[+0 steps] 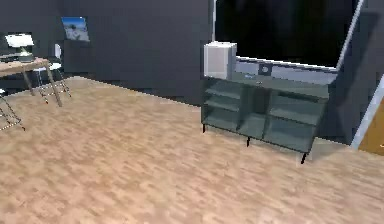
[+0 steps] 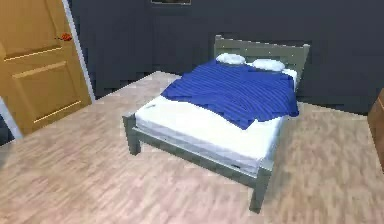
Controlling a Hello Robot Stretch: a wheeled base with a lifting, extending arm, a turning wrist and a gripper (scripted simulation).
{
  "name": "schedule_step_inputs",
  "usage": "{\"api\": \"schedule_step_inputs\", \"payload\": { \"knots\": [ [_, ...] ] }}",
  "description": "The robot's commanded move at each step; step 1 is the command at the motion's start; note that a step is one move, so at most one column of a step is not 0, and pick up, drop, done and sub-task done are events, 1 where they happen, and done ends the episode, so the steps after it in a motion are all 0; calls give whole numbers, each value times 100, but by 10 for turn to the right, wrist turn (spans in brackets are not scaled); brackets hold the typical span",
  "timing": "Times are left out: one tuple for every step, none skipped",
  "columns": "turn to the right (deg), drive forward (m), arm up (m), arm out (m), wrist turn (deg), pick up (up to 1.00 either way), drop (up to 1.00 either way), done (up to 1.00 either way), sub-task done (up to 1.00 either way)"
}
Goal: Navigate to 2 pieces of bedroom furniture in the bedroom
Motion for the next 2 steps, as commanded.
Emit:
{"api": "schedule_step_inputs", "payload": {
  "knots": [
    [450, 0, 0, 0, 0, 0, 0, 0, 0],
    [450, 0, 0, 0, 0, 0, 0, 0, 0]
  ]
}}
